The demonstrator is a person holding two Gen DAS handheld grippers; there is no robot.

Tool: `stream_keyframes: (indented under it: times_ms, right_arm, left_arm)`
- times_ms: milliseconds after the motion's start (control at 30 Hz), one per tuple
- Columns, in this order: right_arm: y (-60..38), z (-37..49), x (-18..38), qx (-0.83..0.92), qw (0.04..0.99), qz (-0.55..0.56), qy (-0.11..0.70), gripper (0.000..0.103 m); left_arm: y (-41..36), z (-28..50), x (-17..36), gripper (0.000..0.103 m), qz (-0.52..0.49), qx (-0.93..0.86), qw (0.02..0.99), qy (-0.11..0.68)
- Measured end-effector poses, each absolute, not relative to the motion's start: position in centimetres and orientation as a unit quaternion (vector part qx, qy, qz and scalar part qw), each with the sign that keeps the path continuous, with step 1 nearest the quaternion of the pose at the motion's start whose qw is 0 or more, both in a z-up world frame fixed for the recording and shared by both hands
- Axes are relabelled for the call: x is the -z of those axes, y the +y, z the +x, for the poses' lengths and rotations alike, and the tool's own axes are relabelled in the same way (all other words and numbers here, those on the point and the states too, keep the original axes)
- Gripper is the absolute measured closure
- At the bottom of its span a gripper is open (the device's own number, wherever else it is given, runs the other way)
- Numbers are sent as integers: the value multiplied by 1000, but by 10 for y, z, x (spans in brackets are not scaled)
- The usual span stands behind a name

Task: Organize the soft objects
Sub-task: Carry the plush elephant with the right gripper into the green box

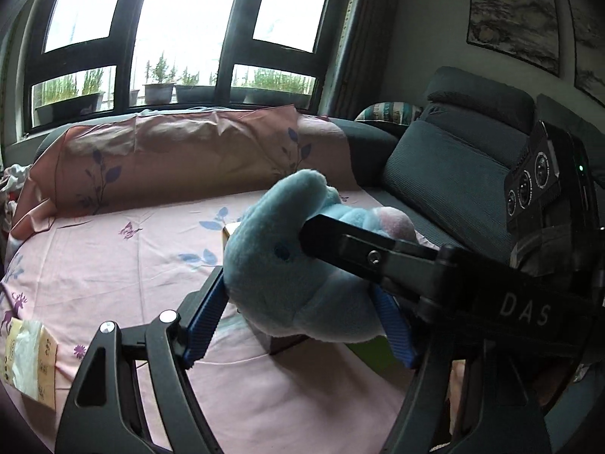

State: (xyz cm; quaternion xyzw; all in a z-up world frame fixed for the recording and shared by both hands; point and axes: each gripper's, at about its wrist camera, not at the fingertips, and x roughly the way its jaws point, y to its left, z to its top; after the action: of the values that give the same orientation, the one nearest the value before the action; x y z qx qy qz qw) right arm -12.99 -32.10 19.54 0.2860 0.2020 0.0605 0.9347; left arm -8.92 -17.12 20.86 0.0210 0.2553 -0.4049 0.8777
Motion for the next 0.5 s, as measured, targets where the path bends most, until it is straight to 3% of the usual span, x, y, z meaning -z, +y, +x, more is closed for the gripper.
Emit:
stream_keyframes:
  times_ms: [167, 500]
  right_arm:
    - [-376, -159, -189, -13, 929, 342, 140, 28]
    - [-454, -171, -132, 78, 873, 460, 144, 28]
  left_arm:
    - [-232, -99, -215, 28, 63, 451, 859, 233]
    - [-330, -88, -177, 27, 120, 475, 821, 294]
